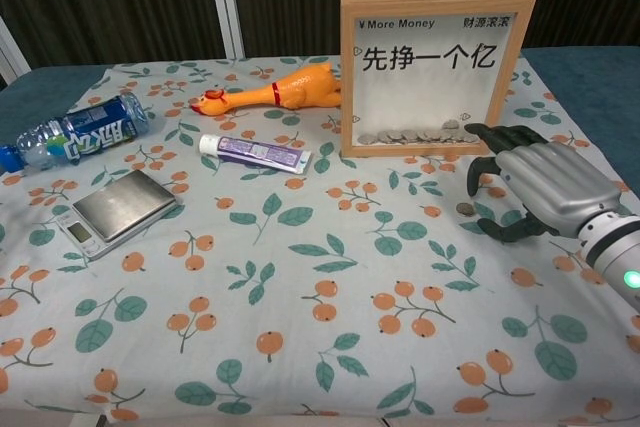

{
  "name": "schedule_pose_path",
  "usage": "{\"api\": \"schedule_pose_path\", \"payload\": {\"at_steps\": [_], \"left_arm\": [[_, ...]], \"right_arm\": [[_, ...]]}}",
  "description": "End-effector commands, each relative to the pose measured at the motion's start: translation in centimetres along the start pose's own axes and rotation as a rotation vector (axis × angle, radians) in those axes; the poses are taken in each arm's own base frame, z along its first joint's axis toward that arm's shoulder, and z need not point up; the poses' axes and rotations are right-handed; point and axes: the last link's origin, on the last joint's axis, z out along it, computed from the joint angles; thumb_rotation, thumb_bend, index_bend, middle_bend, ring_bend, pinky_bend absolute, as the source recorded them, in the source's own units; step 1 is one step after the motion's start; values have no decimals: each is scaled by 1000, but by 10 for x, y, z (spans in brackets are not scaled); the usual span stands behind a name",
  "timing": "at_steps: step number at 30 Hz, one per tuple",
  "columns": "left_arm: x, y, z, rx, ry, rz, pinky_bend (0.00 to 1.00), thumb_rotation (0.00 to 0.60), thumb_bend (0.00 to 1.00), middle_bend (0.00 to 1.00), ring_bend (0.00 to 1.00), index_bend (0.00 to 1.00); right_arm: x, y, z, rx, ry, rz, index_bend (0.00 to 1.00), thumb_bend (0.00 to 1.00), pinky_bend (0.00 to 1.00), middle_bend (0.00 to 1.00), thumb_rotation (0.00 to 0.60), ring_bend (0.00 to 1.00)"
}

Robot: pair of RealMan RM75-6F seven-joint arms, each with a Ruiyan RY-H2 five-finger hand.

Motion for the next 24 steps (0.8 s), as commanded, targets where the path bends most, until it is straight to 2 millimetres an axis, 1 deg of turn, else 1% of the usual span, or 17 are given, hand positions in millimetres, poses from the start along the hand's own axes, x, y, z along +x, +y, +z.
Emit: {"api": "schedule_pose_path", "payload": {"at_steps": [1,24], "left_arm": [[0,0,0,0,-1,-1,0,600,357,0,0,0],[2,1,1,-2,1,0,0,600,357,0,0,0]], "right_arm": [[-1,-1,0,1,-3,2,553,215,0,93,600,0],[-5,-5,0,9,-44,34,534,214,0,94,600,0]]}}
